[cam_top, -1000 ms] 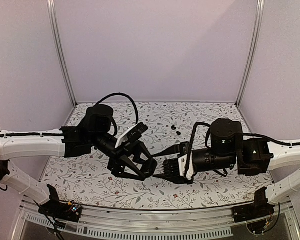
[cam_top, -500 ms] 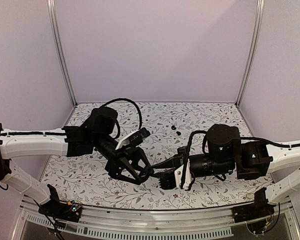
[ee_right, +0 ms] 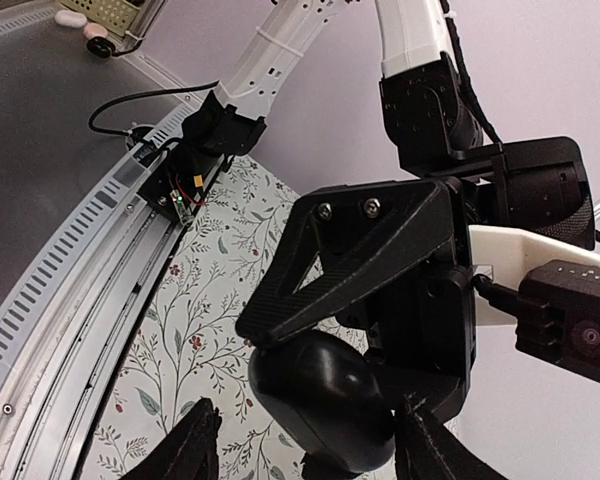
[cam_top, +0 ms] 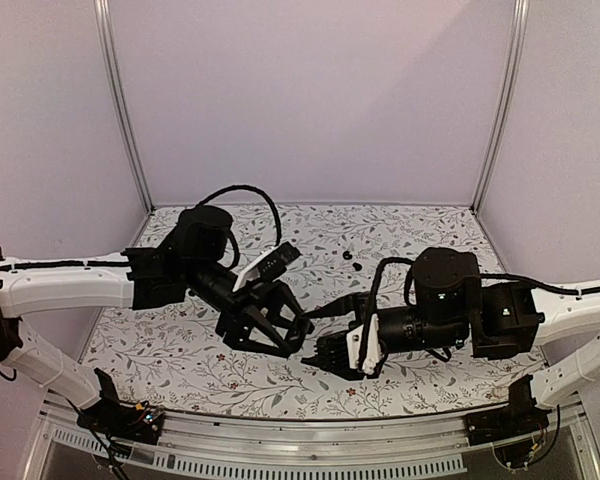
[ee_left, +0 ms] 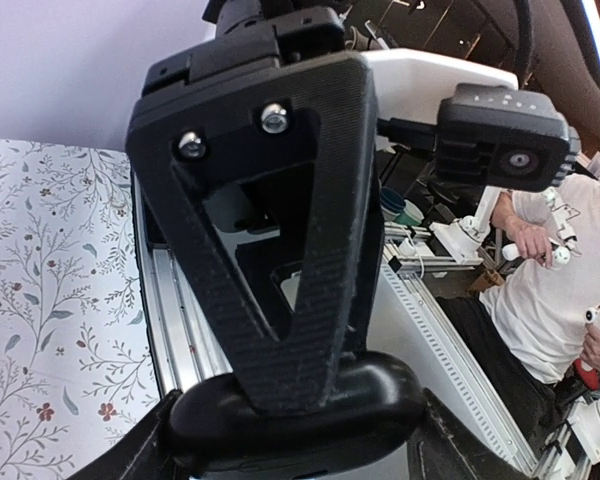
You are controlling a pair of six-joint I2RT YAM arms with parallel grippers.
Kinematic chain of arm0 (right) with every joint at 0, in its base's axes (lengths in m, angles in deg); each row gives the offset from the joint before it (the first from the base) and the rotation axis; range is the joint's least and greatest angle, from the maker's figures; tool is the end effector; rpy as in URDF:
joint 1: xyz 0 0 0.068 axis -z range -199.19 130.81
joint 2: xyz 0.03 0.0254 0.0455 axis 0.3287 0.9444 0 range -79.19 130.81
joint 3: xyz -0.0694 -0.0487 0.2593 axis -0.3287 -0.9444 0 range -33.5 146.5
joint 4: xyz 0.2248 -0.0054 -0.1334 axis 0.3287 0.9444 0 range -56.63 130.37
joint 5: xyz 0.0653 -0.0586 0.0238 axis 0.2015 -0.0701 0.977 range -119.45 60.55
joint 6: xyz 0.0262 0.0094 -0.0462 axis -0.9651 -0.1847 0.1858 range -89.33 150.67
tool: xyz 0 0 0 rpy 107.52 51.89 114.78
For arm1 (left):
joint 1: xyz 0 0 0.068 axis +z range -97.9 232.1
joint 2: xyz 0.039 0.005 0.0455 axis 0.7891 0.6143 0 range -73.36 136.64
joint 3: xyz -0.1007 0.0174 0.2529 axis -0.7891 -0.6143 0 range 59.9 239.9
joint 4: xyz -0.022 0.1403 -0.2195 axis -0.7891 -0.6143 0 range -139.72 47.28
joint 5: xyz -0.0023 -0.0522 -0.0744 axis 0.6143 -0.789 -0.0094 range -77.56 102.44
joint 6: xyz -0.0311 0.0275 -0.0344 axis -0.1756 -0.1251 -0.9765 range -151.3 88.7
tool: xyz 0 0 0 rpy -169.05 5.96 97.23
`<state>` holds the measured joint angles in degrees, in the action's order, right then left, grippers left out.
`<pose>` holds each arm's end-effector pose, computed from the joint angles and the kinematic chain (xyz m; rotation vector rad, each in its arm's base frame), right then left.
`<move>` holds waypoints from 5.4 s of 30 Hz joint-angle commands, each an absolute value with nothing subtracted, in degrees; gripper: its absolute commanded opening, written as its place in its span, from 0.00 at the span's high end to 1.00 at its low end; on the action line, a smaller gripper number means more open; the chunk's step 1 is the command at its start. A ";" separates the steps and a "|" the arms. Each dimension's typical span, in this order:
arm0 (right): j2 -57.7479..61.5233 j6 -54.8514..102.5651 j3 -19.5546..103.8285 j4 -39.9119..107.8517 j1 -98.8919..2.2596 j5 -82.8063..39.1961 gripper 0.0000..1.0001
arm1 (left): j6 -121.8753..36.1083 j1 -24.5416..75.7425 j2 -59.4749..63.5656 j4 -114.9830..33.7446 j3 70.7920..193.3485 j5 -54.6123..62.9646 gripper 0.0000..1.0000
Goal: Insert the wireless bluetooth earbuds into the charging case
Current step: Pass from the left arm to the right, then pass from the right arm to the left, then open the charging case.
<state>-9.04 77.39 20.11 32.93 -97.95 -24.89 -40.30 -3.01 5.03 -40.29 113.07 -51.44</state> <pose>0.0533 0.2825 0.3192 -1.6928 0.8090 0.4611 0.1436 -0.2617 0.2872 1.5569 1.5268 -1.7749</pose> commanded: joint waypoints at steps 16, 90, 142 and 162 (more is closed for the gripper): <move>-6.16 77.29 23.16 38.51 -98.38 -23.04 0.50 | -30.86 -6.02 9.94 -54.75 119.26 -53.65 0.54; -5.66 48.69 20.20 33.13 -84.93 -14.00 1.00 | -21.14 -4.44 -13.35 -48.65 107.54 -8.58 0.36; 0.97 48.19 27.60 43.71 -85.66 -13.45 0.60 | -22.37 -6.42 -5.18 -47.52 108.34 -15.44 1.00; -4.80 42.38 23.19 31.27 -82.56 -2.04 0.49 | -31.14 -4.75 -13.13 -26.23 98.50 -18.90 1.00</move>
